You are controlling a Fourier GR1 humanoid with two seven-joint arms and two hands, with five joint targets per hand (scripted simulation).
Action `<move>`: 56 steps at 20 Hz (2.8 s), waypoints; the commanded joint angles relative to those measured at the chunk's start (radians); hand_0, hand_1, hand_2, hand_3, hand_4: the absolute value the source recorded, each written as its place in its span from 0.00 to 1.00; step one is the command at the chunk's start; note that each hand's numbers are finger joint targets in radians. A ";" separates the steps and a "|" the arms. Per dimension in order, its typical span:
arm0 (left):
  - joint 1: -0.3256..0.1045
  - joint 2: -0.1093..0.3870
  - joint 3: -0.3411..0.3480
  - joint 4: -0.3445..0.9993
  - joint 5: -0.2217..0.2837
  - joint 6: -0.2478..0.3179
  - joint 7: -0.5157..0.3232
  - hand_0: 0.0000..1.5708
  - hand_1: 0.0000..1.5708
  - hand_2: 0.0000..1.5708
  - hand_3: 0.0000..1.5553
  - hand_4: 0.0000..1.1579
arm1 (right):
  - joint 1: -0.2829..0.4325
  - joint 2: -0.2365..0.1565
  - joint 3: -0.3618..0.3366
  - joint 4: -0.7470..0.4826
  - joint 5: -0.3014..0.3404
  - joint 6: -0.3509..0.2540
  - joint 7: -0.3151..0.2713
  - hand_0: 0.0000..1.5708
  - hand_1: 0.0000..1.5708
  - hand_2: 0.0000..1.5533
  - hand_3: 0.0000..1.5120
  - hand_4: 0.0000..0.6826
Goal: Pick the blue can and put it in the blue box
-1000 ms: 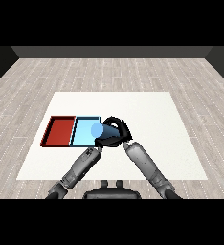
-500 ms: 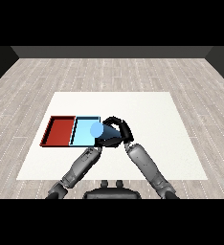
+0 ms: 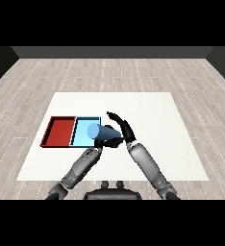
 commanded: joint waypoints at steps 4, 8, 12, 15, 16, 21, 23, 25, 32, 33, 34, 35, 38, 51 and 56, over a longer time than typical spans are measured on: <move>0.032 0.018 0.016 -0.086 -0.079 0.014 0.085 1.00 1.00 1.00 0.96 0.98 | 0.058 -0.007 -0.076 -0.130 -0.006 0.030 0.045 0.00 0.00 0.00 0.00 0.00; 0.073 0.075 0.057 -0.068 -0.075 -0.002 0.041 1.00 1.00 1.00 0.95 0.98 | 0.122 -0.041 -0.172 -0.178 -0.103 0.039 0.021 0.00 0.00 0.00 0.00 0.00; -0.015 0.122 0.152 0.041 -0.071 -0.066 0.074 1.00 1.00 1.00 0.95 0.97 | 0.156 -0.038 -0.222 -0.111 -0.123 0.049 -0.060 0.00 0.00 0.00 0.00 0.00; 0.016 0.133 0.155 0.039 -0.114 -0.016 0.096 1.00 1.00 1.00 0.95 0.97 | 0.193 -0.029 -0.255 -0.084 -0.167 0.069 -0.126 0.00 0.00 0.00 0.00 0.00; -0.004 0.146 0.184 0.036 -0.109 -0.030 0.129 1.00 1.00 1.00 0.95 0.98 | 0.237 -0.009 -0.215 -0.127 -0.144 0.053 -0.110 0.00 0.00 0.00 0.00 0.00; -0.030 0.230 0.223 0.098 -0.143 -0.054 0.211 1.00 1.00 1.00 0.95 0.98 | 0.173 -0.038 -0.324 -0.081 -0.219 0.089 -0.083 0.00 0.00 0.00 0.00 0.00; -0.064 0.277 0.238 0.127 -0.159 -0.078 0.272 1.00 1.00 1.00 0.96 0.96 | 0.227 0.000 -0.266 -0.074 -0.184 0.077 -0.133 0.00 0.00 0.00 0.00 0.00; -0.107 0.285 0.265 0.241 -0.170 -0.067 0.285 1.00 1.00 1.00 0.95 0.93 | 0.202 -0.029 -0.311 -0.034 -0.219 0.112 -0.137 0.00 0.00 0.00 0.00 0.00; -0.199 0.355 0.135 0.570 -0.387 0.022 0.493 0.37 0.37 0.32 0.19 0.78 | 0.203 -0.024 -0.352 0.008 -0.231 0.088 -0.147 0.00 0.00 0.00 0.00 0.00; -0.227 0.335 0.134 0.630 -0.395 0.016 0.515 0.32 0.32 0.28 0.26 0.79 | 0.222 -0.004 -0.336 0.006 -0.213 0.063 -0.147 0.00 0.00 0.00 0.00 0.00; -0.286 0.314 0.128 0.652 -0.412 0.013 0.572 0.57 0.57 0.49 0.35 0.79 | 0.232 -0.001 -0.338 0.042 -0.217 0.080 -0.192 0.00 0.00 0.00 0.00 0.00; -0.309 0.284 0.124 0.707 -0.424 0.007 0.573 0.54 0.54 0.46 0.32 0.79 | 0.196 -0.005 -0.358 0.053 -0.234 0.089 -0.188 0.00 0.00 0.00 0.00 0.00; -0.372 0.205 0.097 0.828 -0.462 -0.007 0.638 0.54 0.54 0.51 0.37 0.76 | 0.297 0.004 -0.333 0.024 -0.226 0.085 -0.200 0.00 0.00 0.00 0.00 0.00; -0.400 0.172 0.106 1.046 -0.467 -0.454 0.629 0.00 0.00 0.00 0.00 0.60 | 0.251 -0.027 -0.414 0.151 -0.279 0.147 -0.266 0.00 0.00 0.00 0.00 0.00; -0.401 0.171 0.229 1.018 -0.376 -0.052 0.625 0.00 0.00 0.00 0.00 0.00 | 0.232 -0.054 -0.432 0.152 -0.267 0.140 -0.265 0.00 0.00 0.00 0.00 0.00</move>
